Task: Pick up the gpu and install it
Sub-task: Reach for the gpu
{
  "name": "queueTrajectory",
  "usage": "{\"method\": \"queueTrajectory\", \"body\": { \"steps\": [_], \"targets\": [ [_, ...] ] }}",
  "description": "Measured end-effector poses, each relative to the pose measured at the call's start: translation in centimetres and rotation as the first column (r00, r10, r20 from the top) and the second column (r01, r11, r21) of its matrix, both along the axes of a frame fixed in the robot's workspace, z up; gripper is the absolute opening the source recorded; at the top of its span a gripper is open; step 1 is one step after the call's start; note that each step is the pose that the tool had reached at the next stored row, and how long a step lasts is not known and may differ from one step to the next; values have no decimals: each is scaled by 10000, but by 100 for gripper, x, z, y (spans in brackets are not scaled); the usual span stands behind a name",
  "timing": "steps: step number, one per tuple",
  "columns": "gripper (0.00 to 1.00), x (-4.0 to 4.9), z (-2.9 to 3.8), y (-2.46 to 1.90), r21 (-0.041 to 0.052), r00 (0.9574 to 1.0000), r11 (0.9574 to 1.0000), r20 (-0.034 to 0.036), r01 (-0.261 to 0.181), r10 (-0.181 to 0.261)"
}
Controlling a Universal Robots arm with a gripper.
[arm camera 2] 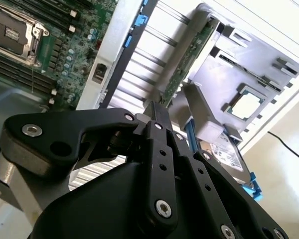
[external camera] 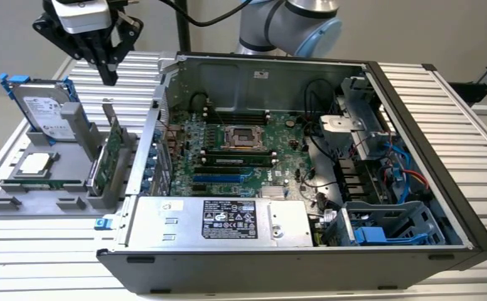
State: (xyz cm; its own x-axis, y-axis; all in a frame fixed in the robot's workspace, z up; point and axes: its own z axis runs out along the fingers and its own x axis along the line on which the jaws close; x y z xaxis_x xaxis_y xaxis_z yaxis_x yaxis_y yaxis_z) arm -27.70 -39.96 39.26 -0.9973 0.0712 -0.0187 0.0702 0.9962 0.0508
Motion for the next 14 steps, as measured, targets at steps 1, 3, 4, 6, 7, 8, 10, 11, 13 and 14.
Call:
{"method": "queueTrajectory", "body": {
  "steps": [1,3,4,6,7,8,10,11,13,14],
  "targets": [
    [0,-15,0,-1,0,10000,10000,1,0,0],
    [0,-51,0,-2,0,10000,10000,0,0,0],
    [0,-70,0,-3,0,10000,10000,1,1,-1],
    [0,-108,0,-5,0,10000,10000,0,0,0],
    [0,-127,0,-6,0,10000,10000,0,0,0],
    [0,-147,0,-7,0,10000,10000,1,1,-1],
    [0,-184,0,-9,0,10000,10000,1,1,-1],
    [0,-202,0,-10,0,10000,10000,0,0,0],
    [0,-238,0,-12,0,10000,10000,0,0,0],
    [0,-256,0,-13,0,10000,10000,0,0,0]
  ]
}}
